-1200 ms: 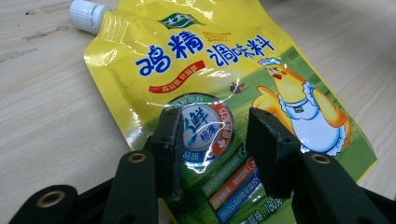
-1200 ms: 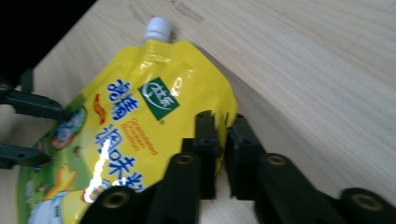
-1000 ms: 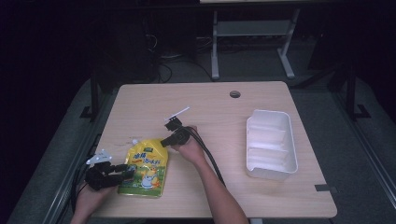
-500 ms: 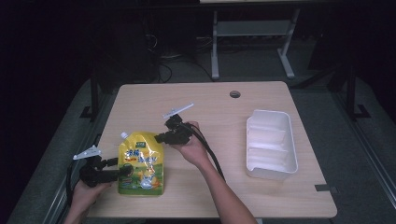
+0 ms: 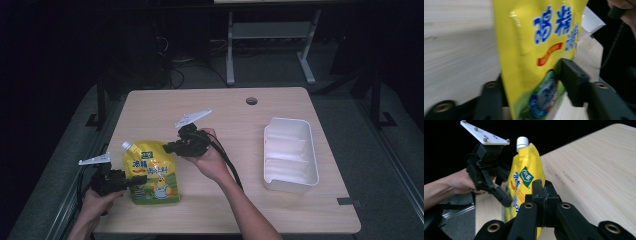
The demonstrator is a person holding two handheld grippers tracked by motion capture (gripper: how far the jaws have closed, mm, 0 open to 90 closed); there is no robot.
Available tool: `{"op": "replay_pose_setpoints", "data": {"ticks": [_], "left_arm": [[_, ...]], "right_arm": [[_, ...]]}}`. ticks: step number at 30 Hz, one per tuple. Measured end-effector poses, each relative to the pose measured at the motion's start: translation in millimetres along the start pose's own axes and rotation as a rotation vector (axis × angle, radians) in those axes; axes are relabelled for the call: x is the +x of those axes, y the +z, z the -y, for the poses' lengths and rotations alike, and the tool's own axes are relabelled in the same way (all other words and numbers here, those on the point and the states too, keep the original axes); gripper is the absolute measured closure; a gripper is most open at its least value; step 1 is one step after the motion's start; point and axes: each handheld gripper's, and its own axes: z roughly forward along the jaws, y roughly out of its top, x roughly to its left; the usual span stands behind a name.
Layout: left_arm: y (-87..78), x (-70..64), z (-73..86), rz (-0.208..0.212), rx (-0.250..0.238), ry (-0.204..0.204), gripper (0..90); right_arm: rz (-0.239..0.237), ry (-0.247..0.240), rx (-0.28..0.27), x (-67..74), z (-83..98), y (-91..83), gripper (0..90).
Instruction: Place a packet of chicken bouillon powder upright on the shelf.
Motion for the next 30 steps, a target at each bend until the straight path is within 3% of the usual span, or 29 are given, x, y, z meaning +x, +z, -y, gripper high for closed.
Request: {"op": "replay_pose_setpoints", "data": {"ticks": [4, 6, 10, 15, 18, 27, 30], "left_arm": [[-4.7, -5.7, 1.6, 0.033, -0.015, 0.052, 69.8], [-4.1, -8.9, 2.4, 0.044, -0.009, 0.073, 73.1], [-3.5, -14.8, 2.6, 0.041, 0.005, 0.115, 75.0], [-3.2, -16.6, 2.0, 0.042, 0.008, 0.144, 76.3], [-2.4, -18.2, 1.5, 0.041, 0.011, 0.157, 76.5], [2.5, -25.6, -1.3, 0.037, 0.026, 0.211, 76.6], [4.4, -27.1, -1.4, 0.036, 0.029, 0.216, 76.6]], "right_arm": [[-0.009, -0.024, -0.012, 6.7, -0.4, -7.5, 89.6], [-0.024, -0.024, -0.022, 8.2, 0.7, -11.9, 89.4], [-0.042, -0.031, -0.027, 8.2, 3.9, -15.7, 86.4], [-0.062, -0.019, -0.005, 2.3, 8.8, -14.6, 66.7], [-0.070, -0.030, 0.019, 0.9, 11.8, -9.7, 61.5], [-0.113, -0.040, 0.024, 2.4, 12.0, 5.5, 61.0], [-0.115, -0.050, 0.039, 5.3, 11.5, 8.2, 65.6]]}}
